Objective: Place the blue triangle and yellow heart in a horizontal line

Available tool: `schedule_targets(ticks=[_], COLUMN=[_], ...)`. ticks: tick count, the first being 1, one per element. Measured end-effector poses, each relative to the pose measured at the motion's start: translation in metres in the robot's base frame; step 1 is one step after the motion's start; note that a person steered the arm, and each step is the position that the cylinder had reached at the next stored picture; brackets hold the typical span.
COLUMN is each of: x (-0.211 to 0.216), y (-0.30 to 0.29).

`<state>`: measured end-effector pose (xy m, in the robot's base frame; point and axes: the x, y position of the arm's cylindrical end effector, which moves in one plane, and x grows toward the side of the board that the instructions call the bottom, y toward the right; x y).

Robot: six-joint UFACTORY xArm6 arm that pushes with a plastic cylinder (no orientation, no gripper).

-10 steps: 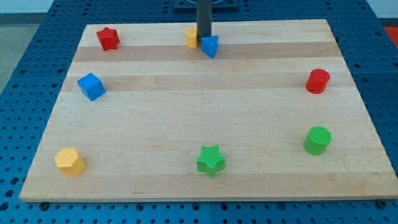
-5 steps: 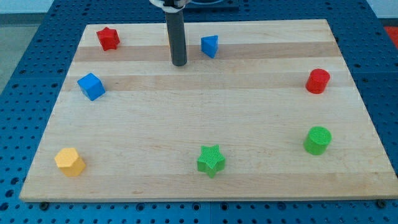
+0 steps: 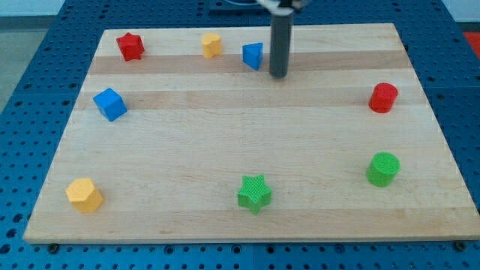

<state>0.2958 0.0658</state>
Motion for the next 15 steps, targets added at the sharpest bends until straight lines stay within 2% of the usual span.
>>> schedule_targets(ticks=[1, 2, 3, 4, 6, 7, 8, 9, 11, 12, 13, 14, 15], x=[-0.039, -0.055, -0.049, -0.035, 0.035, 0.037, -0.005, -0.023, -0.026, -0.076, -0.103, -0.087, -0.038], y=[0.005, -0.026, -0.063, -0.085, -0.108, -0.101, -0.081, -0.07, -0.071, -0.085, -0.08, -0.013, 0.011])
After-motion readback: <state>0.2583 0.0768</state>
